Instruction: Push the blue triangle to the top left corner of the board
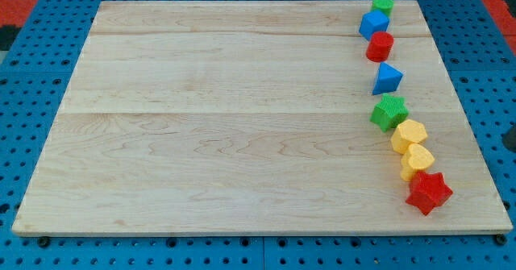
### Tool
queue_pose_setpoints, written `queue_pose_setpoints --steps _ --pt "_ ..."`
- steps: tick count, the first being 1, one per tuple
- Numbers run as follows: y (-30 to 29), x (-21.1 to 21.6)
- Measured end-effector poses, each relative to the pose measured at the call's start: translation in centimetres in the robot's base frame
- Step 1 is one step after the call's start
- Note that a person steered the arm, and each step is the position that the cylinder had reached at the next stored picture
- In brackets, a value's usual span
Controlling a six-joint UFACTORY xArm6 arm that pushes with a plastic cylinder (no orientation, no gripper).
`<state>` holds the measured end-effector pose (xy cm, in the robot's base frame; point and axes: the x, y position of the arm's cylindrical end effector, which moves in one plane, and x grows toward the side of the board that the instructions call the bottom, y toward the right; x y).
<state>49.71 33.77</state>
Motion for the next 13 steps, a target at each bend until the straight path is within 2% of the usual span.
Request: queue_pose_setpoints --steps 3,6,7,9,11,12,13 --pt "0.8 -2.1" --pt "-6.0 -3.6" --pt "-5.2 -5.4" --pt "-12.0 -11.5" --pt "-27.6 -11.1" --pt "-29.1 -8.5" --pt "-27.1 -7.8"
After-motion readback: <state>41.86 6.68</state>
